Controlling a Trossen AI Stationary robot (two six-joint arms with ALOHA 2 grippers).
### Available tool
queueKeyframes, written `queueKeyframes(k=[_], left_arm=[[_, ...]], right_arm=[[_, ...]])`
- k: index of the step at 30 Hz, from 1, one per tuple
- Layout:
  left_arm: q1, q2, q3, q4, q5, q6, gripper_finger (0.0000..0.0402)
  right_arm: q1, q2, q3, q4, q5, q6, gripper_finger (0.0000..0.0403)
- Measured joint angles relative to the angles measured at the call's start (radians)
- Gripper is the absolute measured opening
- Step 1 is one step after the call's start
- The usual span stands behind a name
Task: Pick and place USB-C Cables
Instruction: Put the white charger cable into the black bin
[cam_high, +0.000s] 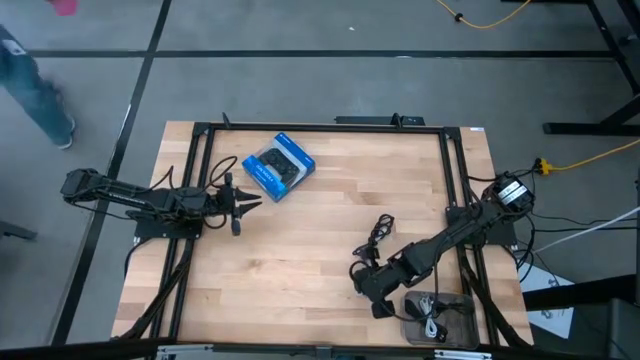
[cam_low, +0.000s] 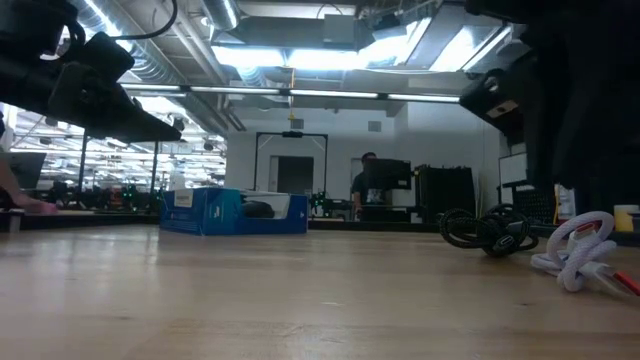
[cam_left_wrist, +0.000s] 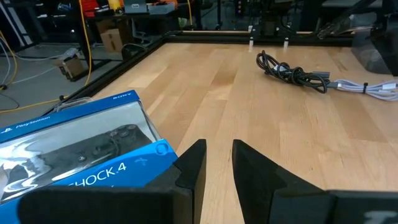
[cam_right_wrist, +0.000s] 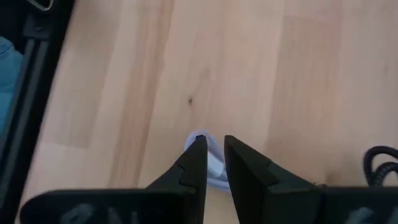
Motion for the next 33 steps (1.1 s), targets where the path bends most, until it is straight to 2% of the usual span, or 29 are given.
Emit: queueKeyframes(k=[6, 13, 17, 23, 30, 33], left_arm=[[0.0, 0.0, 0.0, 0.0, 0.0, 0.0, 0.007], [0.0, 0.0, 0.0, 0.0, 0.0, 0.0, 0.007], [0.0, 0.0, 0.0, 0.0, 0.0, 0.0, 0.007], [0.0, 0.0, 0.0, 0.0, 0.0, 0.0, 0.007], [0.0, 0.0, 0.0, 0.0, 0.0, 0.0, 0.007], [0.0, 0.0, 0.0, 0.0, 0.0, 0.0, 0.007]], right_arm=[[0.026, 0.0, 0.0, -0.027, 0.068, 0.028, 0.0073], [0.051, 0.0, 0.0, -0.059, 0.091, 0.025, 0.0204], [0.059, 0.008, 0.001, -0.123, 0.065, 0.026, 0.0244], [0.052, 0.055, 0.001, -0.139, 0.045, -0.012, 0.0238], [0.026, 0.06, 0.001, -0.143, 0.108, -0.031, 0.0212], [0.012, 0.064, 0.001, -0.141, 0.074, -0.036, 0.021]])
